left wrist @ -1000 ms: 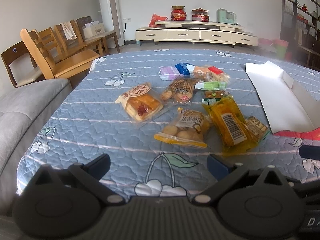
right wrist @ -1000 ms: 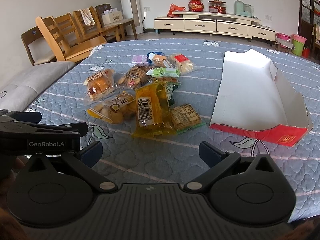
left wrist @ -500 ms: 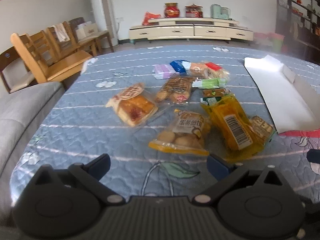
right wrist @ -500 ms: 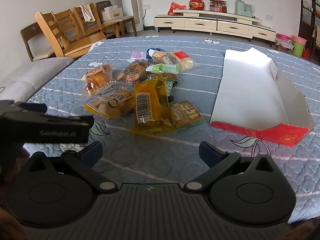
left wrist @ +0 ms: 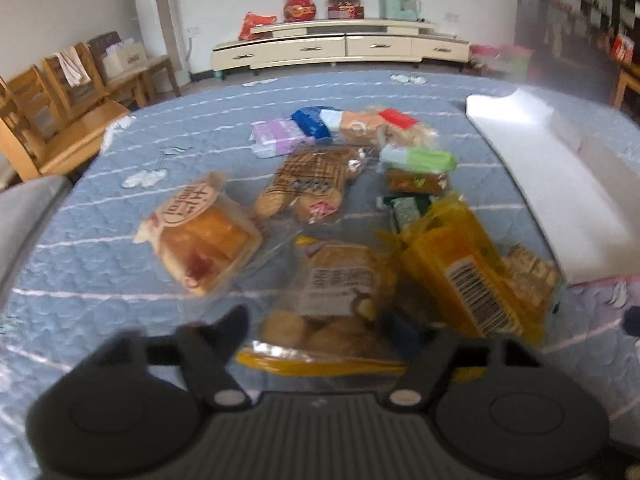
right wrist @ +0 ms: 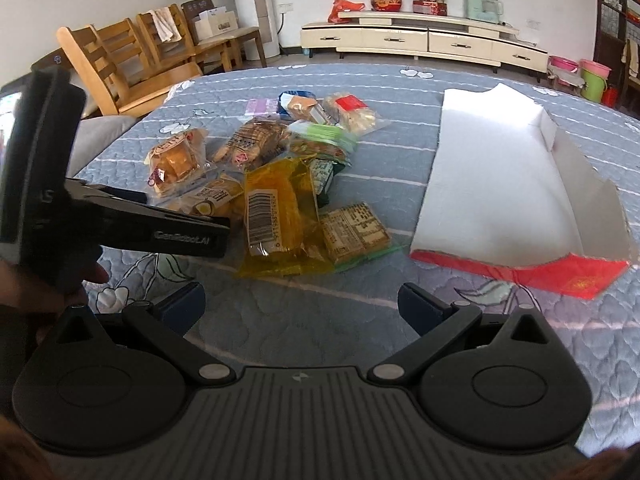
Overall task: Organize snacks
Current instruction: 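Grasp the yellow barcode packet with the right tool while the left tool grasps the egg-yolk bread packet, then carry both held packets over the white paper sheet with both tools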
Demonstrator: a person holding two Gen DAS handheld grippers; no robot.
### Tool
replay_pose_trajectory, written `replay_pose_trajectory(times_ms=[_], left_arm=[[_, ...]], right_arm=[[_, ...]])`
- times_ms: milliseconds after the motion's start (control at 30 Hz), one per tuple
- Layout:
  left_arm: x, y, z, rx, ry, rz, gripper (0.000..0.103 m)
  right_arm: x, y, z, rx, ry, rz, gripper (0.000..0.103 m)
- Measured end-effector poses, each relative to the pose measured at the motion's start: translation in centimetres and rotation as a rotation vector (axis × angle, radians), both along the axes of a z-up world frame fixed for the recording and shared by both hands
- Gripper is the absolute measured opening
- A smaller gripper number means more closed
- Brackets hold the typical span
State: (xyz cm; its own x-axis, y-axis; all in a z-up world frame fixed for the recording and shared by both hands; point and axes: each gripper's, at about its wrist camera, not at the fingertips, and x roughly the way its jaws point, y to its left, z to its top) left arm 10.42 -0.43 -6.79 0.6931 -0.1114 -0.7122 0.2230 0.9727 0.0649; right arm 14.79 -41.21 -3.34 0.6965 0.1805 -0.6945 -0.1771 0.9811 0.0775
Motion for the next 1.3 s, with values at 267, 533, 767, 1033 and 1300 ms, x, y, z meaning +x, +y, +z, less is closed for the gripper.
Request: replay_pose_trajectory(times_ms=[267, 533, 767, 1033, 1300], left_arm=[[-2.3, 1.9, 1.2, -0.043, -0.042, 0.019, 0.044], [-3.4, 3.4, 0.9, -0.064, -0.055, 0.031, 0.037], [-2.0, 2.4, -0.5, -0.006, -0.062, 0.003, 0.071], [-1.7, 1.9, -1.1, -0.02, -0.075, -0.009, 0.049], [-3.4, 1.5, 0.2, -0.046, -0.092, 0.0, 0.027]], right_arm=[[3.5, 0.7, 0.1, -0.028, -0.019, 0.066, 0.103], [7.2, 2.9, -1.2, -0.098, 0.013, 0.126, 0.103], [9.7, 3.7, -2.2, -0.156, 0.026, 0.125, 0.071], [8.9, 3.7, -1.3, -0.117, -0.019, 0.112, 0.046], [6.5, 1.8, 1.1, -0.071, -0.096, 0.061, 0.046]])
